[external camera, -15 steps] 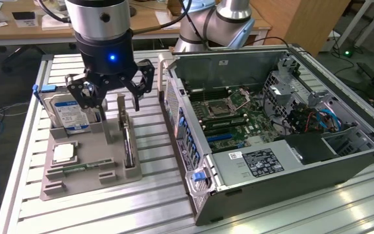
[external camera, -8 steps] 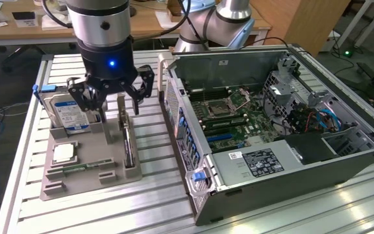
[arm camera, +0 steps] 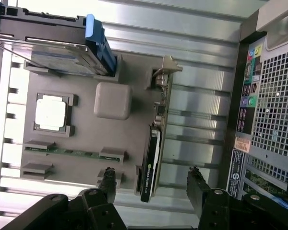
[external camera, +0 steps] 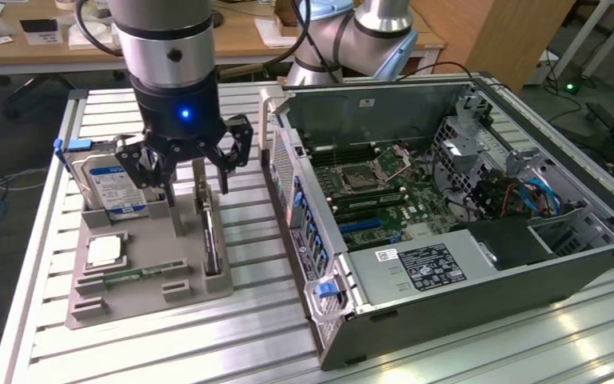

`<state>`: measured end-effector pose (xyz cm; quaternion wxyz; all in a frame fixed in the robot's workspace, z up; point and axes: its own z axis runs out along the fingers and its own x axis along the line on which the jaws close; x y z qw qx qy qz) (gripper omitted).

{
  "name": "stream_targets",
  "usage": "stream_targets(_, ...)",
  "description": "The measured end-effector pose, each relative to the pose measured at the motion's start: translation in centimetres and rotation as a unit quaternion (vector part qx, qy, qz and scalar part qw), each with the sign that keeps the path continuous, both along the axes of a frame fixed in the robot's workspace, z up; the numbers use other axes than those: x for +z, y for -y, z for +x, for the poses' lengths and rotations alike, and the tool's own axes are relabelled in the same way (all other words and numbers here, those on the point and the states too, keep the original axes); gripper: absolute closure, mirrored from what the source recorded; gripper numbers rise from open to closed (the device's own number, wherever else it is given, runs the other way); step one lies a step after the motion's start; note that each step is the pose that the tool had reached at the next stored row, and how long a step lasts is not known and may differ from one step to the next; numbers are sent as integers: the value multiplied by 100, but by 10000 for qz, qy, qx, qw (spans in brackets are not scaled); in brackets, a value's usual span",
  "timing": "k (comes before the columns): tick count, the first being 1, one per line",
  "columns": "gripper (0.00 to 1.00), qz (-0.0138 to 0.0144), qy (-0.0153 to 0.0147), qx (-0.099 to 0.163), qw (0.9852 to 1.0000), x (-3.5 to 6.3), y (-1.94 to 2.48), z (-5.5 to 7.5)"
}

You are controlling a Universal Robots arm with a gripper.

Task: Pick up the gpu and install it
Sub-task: 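Pick up the gpu and move the gpu toward the slot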

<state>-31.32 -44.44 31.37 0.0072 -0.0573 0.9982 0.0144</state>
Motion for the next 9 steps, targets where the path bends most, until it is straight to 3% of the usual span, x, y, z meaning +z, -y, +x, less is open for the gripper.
stream_targets(9, 29, -1, -1, 1, 10000, -72, -54, 1)
